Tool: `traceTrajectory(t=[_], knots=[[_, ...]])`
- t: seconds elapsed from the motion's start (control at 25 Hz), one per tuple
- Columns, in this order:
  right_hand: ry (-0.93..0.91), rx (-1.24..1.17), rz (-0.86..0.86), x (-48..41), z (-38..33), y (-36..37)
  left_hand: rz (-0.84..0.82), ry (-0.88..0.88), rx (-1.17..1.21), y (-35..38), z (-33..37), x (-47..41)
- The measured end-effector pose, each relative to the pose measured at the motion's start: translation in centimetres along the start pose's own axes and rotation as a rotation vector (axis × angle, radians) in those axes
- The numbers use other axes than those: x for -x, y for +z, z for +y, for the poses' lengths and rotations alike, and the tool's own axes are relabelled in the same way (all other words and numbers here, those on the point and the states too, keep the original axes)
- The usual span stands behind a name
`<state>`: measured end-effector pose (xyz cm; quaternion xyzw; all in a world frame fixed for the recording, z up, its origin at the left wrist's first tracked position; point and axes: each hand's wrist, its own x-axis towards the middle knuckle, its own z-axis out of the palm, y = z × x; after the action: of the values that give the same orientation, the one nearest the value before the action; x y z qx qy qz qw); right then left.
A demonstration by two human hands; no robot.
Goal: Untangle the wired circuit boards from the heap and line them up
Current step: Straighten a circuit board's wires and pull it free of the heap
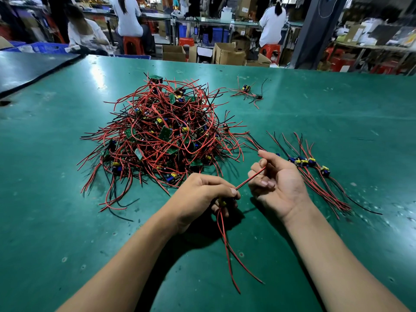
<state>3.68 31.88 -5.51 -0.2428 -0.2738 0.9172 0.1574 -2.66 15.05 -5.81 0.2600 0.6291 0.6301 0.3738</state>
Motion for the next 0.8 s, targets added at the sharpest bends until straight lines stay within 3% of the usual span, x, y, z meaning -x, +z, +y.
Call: traceTrajectory(t=[0.2, 0.4, 0.6, 0.68, 0.8], knots=[[-0.064, 0.008, 0.01, 0.2, -0.2, -0.1, 0.037, -0.004, 0.029, -0.1, 0.2, 0.0], [-0.009, -0.034, -0.022, 0.0, -0.3, -0.3, 0.047, -0.008, 0.012, -0.1, 0.1, 0.1], [-0.203, 0.493, -0.083, 0.5, 1.9, -0.3, 0.174, 0.043, 0.022, 0.1, -0.3, -0.2], [-0.166, 0.668, -0.17, 0.9, 3.2, -0.2, 0.178, 0.057, 0.055, 0.2, -0.3, -0.1], [-0.135, 0.739, -0.174, 1.1, 3.6, -0.1, 0.162, 0.065, 0.074, 0.2, -0.4, 0.0]])
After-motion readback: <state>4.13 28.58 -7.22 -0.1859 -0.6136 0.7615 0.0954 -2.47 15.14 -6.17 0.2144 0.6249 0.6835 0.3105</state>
